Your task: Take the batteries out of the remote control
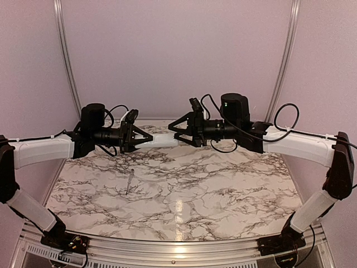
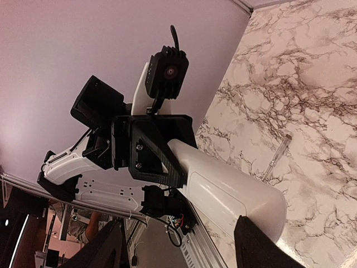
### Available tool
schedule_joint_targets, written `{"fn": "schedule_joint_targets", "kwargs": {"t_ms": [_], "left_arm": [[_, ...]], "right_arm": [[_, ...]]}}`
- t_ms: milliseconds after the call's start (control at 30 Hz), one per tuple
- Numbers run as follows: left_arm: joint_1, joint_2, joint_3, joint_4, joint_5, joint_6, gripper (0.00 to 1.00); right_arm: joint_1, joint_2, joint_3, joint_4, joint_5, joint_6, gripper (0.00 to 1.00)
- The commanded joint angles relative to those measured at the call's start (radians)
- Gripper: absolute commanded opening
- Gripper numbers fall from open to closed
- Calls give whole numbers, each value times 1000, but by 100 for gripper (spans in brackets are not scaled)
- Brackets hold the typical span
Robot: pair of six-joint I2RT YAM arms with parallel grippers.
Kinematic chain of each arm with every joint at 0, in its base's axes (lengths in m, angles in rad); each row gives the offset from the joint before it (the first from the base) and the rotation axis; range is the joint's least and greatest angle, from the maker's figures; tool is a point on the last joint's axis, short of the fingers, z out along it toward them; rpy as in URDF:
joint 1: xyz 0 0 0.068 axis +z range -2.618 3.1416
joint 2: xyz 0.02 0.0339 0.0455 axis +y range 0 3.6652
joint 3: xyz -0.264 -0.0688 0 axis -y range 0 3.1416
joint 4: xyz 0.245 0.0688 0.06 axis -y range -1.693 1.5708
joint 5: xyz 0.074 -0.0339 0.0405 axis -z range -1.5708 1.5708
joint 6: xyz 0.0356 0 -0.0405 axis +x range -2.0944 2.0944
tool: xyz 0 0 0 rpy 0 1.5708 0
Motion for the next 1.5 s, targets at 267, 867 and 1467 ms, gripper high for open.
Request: {"fn": "schedule_joint_targets", "kwargs": {"t_ms": [267,867,1467], "left_arm": [[-40,-8,5,104,64,19,0],[-40,11,9,98,58,31,0],[-40,29,51,-86,-14,152,0]], "right_arm": [[46,56,11,201,-173,58,68],[75,102,53,297,-244,93,68],[89,143,111,340,-298,113,68]]}}
